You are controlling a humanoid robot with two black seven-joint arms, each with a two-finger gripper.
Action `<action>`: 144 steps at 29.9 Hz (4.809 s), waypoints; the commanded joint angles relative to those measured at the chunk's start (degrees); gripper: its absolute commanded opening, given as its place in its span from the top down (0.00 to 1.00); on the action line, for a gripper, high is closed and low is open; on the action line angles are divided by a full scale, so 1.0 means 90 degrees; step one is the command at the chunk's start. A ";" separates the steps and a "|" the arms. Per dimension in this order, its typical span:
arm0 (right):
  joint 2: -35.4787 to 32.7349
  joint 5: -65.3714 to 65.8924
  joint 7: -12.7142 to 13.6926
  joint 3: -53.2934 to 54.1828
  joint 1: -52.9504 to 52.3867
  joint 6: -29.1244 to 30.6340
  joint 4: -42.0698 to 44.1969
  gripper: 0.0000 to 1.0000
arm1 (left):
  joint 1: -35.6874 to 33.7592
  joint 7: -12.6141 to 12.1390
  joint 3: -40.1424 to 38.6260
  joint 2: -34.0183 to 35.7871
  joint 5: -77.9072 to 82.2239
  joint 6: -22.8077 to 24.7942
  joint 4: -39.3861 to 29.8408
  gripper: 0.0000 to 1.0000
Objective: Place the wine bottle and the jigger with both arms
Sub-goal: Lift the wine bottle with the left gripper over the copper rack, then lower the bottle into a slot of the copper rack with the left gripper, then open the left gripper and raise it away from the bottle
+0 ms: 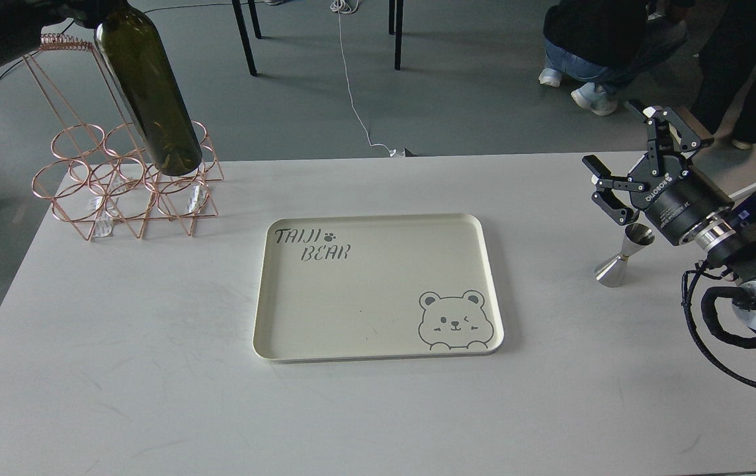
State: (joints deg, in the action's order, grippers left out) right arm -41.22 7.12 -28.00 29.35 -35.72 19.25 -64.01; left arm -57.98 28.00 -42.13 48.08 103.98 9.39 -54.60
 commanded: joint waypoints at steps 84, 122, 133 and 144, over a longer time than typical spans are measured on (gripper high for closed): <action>0.0000 0.0000 0.0000 0.0049 0.0189 0.0000 -0.0036 0.04 | 0.0534 0.0000 0.0502 -0.0078 -0.0010 -0.0428 0.0471 0.82; 0.0000 0.0009 0.0000 0.0059 0.0257 0.0000 -0.0046 0.04 | 0.0700 0.0000 0.0511 -0.0498 -0.0010 -0.0428 0.1027 0.81; 0.0000 0.0009 0.0000 0.0059 0.0277 0.0000 -0.0046 0.04 | 0.0710 0.0000 0.0511 -0.0635 -0.0001 -0.0428 0.1174 0.81; 0.0010 0.0009 0.0000 0.0069 0.0287 0.0000 -0.0056 0.04 | 0.0778 0.0000 0.0511 -0.0635 -0.0001 -0.0438 0.1174 0.80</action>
State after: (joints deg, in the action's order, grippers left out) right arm -41.17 7.14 -28.00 29.96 -33.14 19.25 -64.52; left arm -51.01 27.99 -37.52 42.34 103.98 5.46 -44.03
